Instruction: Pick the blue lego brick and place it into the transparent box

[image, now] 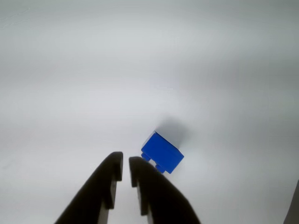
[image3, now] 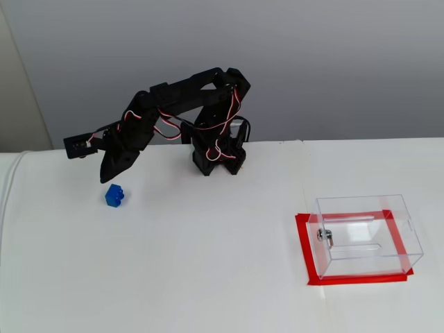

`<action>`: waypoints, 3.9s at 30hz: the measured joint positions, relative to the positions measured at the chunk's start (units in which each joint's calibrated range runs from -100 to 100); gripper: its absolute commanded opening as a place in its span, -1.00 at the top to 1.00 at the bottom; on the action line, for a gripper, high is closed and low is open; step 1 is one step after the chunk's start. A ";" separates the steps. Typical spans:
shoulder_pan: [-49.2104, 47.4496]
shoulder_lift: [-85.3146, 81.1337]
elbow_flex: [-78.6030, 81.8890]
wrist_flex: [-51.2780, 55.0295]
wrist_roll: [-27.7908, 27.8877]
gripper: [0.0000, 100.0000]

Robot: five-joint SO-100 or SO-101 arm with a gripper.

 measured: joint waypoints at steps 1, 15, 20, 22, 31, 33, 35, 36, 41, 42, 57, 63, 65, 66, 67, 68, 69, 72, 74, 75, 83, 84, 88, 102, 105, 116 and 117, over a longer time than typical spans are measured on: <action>0.11 0.00 0.53 0.00 0.00 0.96; 2.56 7.53 1.50 2.06 -4.45 0.94; 3.63 7.78 1.50 2.06 -7.28 0.63; 3.42 7.78 1.50 2.06 -8.11 0.57; 1.50 8.54 0.97 2.06 -8.60 0.55; 0.11 8.88 0.71 2.06 -8.60 0.55; -1.18 8.88 0.62 2.06 -8.65 0.55; -1.71 8.88 0.62 2.06 -9.04 0.55; -2.14 8.88 0.62 2.06 -10.41 0.55; -2.03 8.88 0.62 2.06 -10.50 0.55; -1.60 18.01 -6.62 2.06 -10.60 0.40; -1.60 20.47 -7.77 2.06 -10.75 0.40; -1.71 21.48 -7.77 2.06 -10.75 0.40; -1.92 21.65 -7.77 2.06 -10.75 0.40; -1.92 22.41 -7.86 2.06 -10.75 0.40; -1.92 23.09 -7.94 1.97 -10.75 0.40; -1.92 23.76 -8.03 1.97 -10.75 0.40; -2.03 25.20 -8.03 1.97 -10.75 0.40; -2.14 25.79 -8.03 1.97 -10.75 0.40; -2.14 25.79 -8.03 1.97 -10.75 0.40; -2.14 25.79 -8.03 1.97 -10.75 0.40; -2.14 25.79 -8.03 1.97 -10.75 0.40; -2.14 27.06 -8.12 1.80 -10.75 0.40; -2.14 29.60 -8.74 1.89 -10.75 0.41; -2.03 29.60 -10.68 1.97 -10.75 0.41; -1.28 30.44 -12.53 1.97 -11.87 0.41; -1.28 30.44 -12.62 1.97 -11.97 0.41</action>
